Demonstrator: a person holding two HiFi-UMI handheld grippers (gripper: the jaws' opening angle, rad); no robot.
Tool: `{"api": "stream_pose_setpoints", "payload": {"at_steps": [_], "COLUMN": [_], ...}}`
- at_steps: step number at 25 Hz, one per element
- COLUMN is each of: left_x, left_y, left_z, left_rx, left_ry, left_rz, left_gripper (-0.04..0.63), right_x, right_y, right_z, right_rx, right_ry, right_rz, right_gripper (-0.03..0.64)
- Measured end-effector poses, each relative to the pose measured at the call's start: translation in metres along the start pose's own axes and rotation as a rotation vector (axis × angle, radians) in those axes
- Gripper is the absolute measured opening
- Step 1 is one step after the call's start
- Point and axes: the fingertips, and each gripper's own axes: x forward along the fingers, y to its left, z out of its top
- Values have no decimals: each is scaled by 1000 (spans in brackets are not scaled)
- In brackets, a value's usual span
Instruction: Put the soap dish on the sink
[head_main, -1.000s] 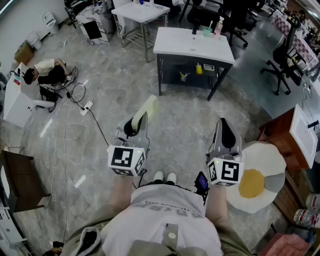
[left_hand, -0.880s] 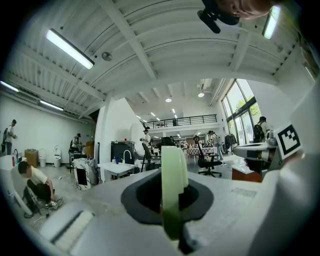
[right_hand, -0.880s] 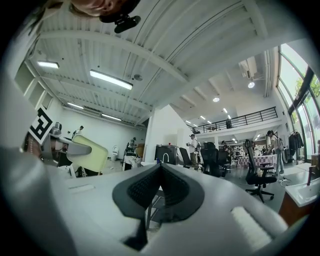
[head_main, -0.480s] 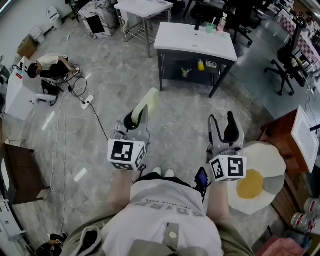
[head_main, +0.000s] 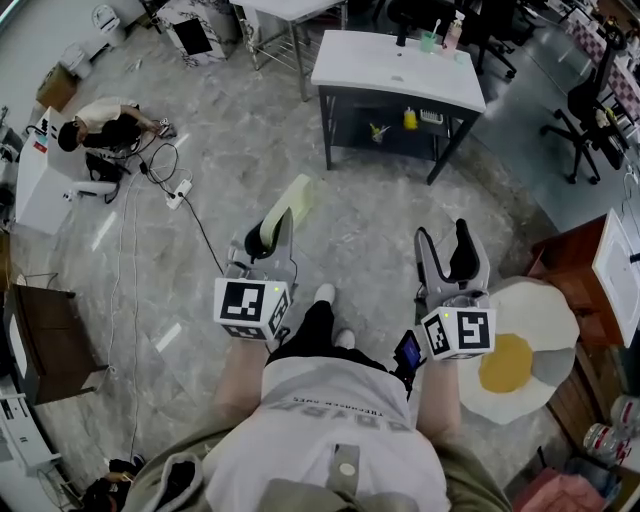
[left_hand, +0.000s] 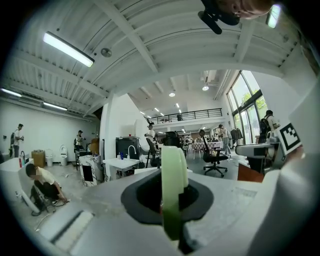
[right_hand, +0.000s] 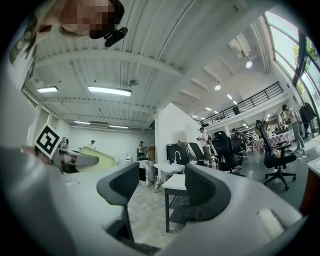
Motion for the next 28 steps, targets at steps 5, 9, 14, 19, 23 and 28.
{"api": "stream_pose_setpoints", "payload": {"at_steps": [5, 9, 14, 19, 23, 28], "left_x": [33, 66, 111, 144, 162, 186], "left_y": [26, 55, 86, 104, 109, 119], "left_z": [-4, 5, 22, 25, 21, 7], "left_rx": [-6, -6, 5, 1, -14, -30], "left_ry": [3, -20, -57, -56, -41, -7], "left_rz": [-10, -32, -73, -116, -133, -116], "left_gripper": [11, 11, 11, 11, 11, 11], "right_x": [36, 75, 121, 145, 155, 178], "right_y": [-5, -5, -9, -13, -23, -42], "right_z": [-11, -7, 3, 7, -3, -14], "right_rx": [7, -8, -28, -48, -42, -38], "right_ry": [12, -5, -34, -38, -3, 25], "right_rz": [-14, -31, -69, -108, -133, -133], "right_gripper": [276, 276, 276, 276, 276, 276]}}
